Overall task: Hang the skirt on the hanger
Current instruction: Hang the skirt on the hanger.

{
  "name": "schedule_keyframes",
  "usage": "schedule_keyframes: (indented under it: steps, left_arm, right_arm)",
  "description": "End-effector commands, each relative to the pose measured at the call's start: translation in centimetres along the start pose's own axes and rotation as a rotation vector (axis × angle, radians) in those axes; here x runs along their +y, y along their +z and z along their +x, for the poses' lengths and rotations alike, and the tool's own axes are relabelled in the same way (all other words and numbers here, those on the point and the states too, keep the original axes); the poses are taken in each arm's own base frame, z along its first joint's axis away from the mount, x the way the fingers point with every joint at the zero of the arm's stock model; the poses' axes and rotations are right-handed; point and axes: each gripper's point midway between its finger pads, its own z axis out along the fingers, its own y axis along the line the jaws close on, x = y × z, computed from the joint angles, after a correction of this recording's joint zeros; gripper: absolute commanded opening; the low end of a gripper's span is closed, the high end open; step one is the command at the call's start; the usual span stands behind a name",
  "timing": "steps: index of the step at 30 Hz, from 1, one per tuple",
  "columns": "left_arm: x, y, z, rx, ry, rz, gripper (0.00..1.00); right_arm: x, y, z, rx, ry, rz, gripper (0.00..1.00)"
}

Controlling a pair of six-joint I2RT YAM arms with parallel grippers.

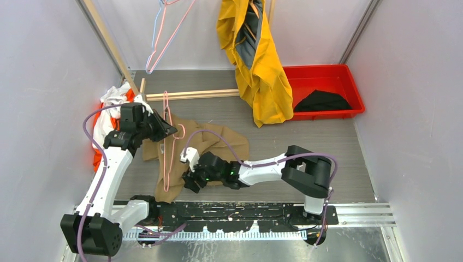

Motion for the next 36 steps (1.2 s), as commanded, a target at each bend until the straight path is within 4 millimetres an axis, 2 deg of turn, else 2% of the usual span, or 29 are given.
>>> schedule_keyframes:
  steps: [1,9,15,17,20,22,25,30,36]
  left_arm:
    - [-1.8,-1.0,-1.9,-0.061,0.04,0.069,0.0]
    - [-1.4,-0.8,-2.0,-0.058,0.029,0.074,0.0]
    - [-1.4,-0.6,-2.1,-0.056,0.023,0.077,0.0]
    - [-1.3,-0.6,-2.1,-0.057,0.022,0.077,0.0]
    - [-1.3,-0.6,-2.2,-0.055,0.022,0.078,0.0]
    - [-1.3,-0.7,-2.3,-0.059,0.021,0.077,0.0]
    - [-1.3,-0.8,-2.3,-0.063,0.02,0.078,0.0]
    - [-1.0,-0.5,-2.3,-0.069,-0.007,0.072,0.0]
    - [-1.2,0.0,-3.0,-0.113,-0.096,0.084,0.0]
  right_arm:
    - [1.3,1.4,-5.4,-0.143,-0.105,0.007,0.65]
    - [2.6,3.4,-5.0,-0.127,-0.126,-0.019,0.66]
    - [1.3,5.7,-2.9,-0.062,-0.138,0.048,0.63]
    - [1.1,6.2,-2.6,-0.047,-0.14,0.059,0.55]
    - [1.1,6.4,-2.3,-0.039,-0.138,0.054,0.34]
    - [1.1,6.4,-2.2,-0.038,-0.136,0.05,0.27]
    - [1.1,5.8,-2.2,-0.044,-0.118,0.031,0.15]
    - [1.2,3.0,-1.6,-0.023,-0.067,-0.066,0.12]
    - [-0.3,-1.1,0.1,0.052,-0.065,-0.065,0.07]
